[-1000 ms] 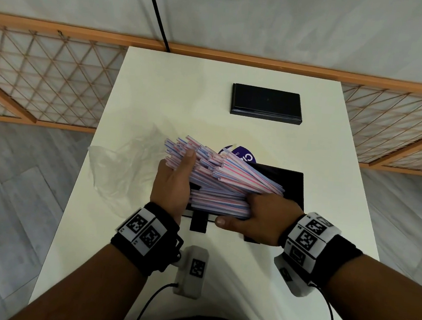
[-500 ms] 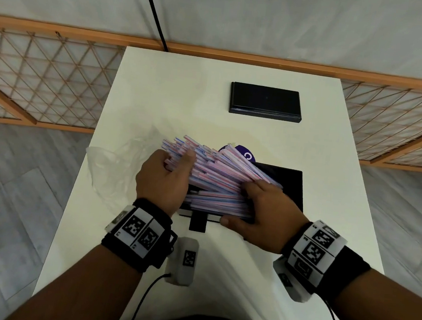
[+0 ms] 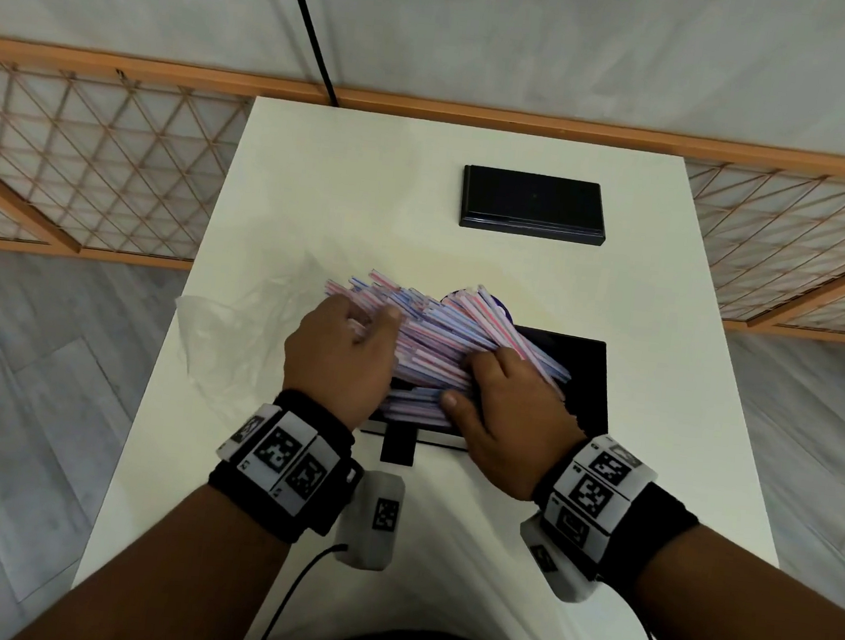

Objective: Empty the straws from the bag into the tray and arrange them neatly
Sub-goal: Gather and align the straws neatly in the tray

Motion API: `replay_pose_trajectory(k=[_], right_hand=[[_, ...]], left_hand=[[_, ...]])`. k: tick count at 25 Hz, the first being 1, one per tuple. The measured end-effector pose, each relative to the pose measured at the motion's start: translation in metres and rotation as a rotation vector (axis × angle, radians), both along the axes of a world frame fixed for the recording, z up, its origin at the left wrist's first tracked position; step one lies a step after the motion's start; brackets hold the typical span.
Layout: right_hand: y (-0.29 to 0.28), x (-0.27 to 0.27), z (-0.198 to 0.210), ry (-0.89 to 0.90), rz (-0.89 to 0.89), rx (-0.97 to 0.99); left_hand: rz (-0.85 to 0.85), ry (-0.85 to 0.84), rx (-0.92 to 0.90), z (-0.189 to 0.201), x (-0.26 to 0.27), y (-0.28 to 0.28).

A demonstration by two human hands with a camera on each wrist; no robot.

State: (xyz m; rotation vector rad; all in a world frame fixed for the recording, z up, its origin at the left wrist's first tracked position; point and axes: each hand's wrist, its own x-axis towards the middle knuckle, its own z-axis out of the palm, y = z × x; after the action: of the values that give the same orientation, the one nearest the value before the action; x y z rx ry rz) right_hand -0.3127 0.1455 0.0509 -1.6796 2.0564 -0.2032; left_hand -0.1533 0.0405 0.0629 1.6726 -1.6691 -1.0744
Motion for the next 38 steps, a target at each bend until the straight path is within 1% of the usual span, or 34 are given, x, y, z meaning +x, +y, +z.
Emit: replay_pose_trajectory(k=[2, 3, 4, 5, 6, 7, 8, 9, 10, 11, 12, 14, 16, 17, 18, 20, 22, 24, 25, 28, 31, 33, 36, 37, 38], right_hand=[[0.001, 0.005, 0.003, 0.052, -0.003, -0.046], [0.001, 0.008, 0.004, 0.089, 0.002, -0.058], [0.0, 0.011, 0.005, 0.122, 0.004, -0.051], [-0.001, 0.013, 0.006, 0.142, 0.006, -0.028], [-0.003, 0.014, 0.006, 0.15, 0.006, 0.002], [-0.004, 0.013, 0.006, 0.154, 0.004, 0.031], [-0.005, 0.011, 0.007, 0.159, 0.001, 0.057], [-0.005, 0.009, 0.007, 0.167, -0.003, 0.084], [-0.004, 0.006, 0.007, 0.181, -0.011, 0.115], [-0.003, 0.002, 0.008, 0.202, -0.022, 0.149], [-0.003, 0.0, 0.008, 0.214, -0.034, 0.18], [-0.004, -0.002, 0.006, 0.199, -0.041, 0.205], [-0.008, -0.001, 0.003, 0.138, -0.023, 0.191], [-0.009, 0.001, 0.002, 0.109, -0.011, 0.177], [-0.011, 0.004, 0.002, 0.096, -0.001, 0.158], [-0.01, 0.008, 0.004, 0.119, 0.005, 0.109], [-0.009, 0.007, 0.008, 0.141, 0.02, 0.085], [-0.006, 0.002, 0.013, 0.137, 0.052, 0.073], [-0.003, -0.002, 0.014, 0.133, 0.063, 0.061], [0.006, -0.011, 0.012, 0.105, 0.034, 0.05], [0.011, -0.012, 0.006, 0.071, 0.009, 0.052], [0.01, -0.012, 0.004, 0.03, 0.003, 0.032], [0.01, -0.012, 0.002, 0.037, 0.013, 0.028], [0.011, -0.011, 0.002, 0.044, 0.016, 0.027], [0.011, -0.01, 0.003, 0.042, 0.011, 0.012]], left_hand=[[0.114, 0.208, 0.121, 0.001, -0.001, 0.0], [0.14, 0.286, 0.192, 0.004, -0.003, 0.002], [0.125, 0.318, 0.239, 0.006, -0.005, 0.004], [0.071, 0.298, 0.24, 0.008, -0.006, 0.007], [-0.014, 0.221, 0.197, 0.01, -0.005, 0.009], [-0.101, 0.091, 0.109, 0.012, -0.002, 0.009], [-0.154, -0.053, -0.008, 0.014, 0.001, 0.008], [-0.144, -0.149, -0.1, 0.015, 0.007, 0.006], [-0.091, -0.156, -0.152, 0.018, 0.012, 0.003], [-0.014, -0.108, -0.164, 0.017, 0.016, -0.001], [0.068, -0.005, -0.127, 0.015, 0.017, -0.005], [0.185, 0.255, 0.034, 0.007, 0.012, -0.01], [0.249, 0.449, 0.229, -0.002, 0.0, -0.009], [0.253, 0.505, 0.288, -0.002, -0.004, -0.006], [0.23, 0.522, 0.299, -0.003, -0.007, -0.004], [0.165, 0.49, 0.268, -0.006, -0.009, 0.0], [0.166, 0.459, 0.201, -0.008, -0.005, 0.001], [0.197, 0.333, 0.14, -0.011, 0.003, -0.004], [0.181, 0.249, 0.117, -0.012, 0.006, -0.006], [0.076, 0.066, 0.054, -0.01, 0.012, -0.008], [-0.049, -0.024, -0.061, 0.003, 0.007, -0.004], [-0.109, -0.095, -0.102, 0.011, 0.002, -0.001], [-0.164, -0.128, -0.109, 0.01, -0.003, -0.004], [-0.143, -0.104, -0.107, 0.008, -0.003, -0.005], [-0.107, -0.043, -0.097, 0.006, -0.002, -0.006]])
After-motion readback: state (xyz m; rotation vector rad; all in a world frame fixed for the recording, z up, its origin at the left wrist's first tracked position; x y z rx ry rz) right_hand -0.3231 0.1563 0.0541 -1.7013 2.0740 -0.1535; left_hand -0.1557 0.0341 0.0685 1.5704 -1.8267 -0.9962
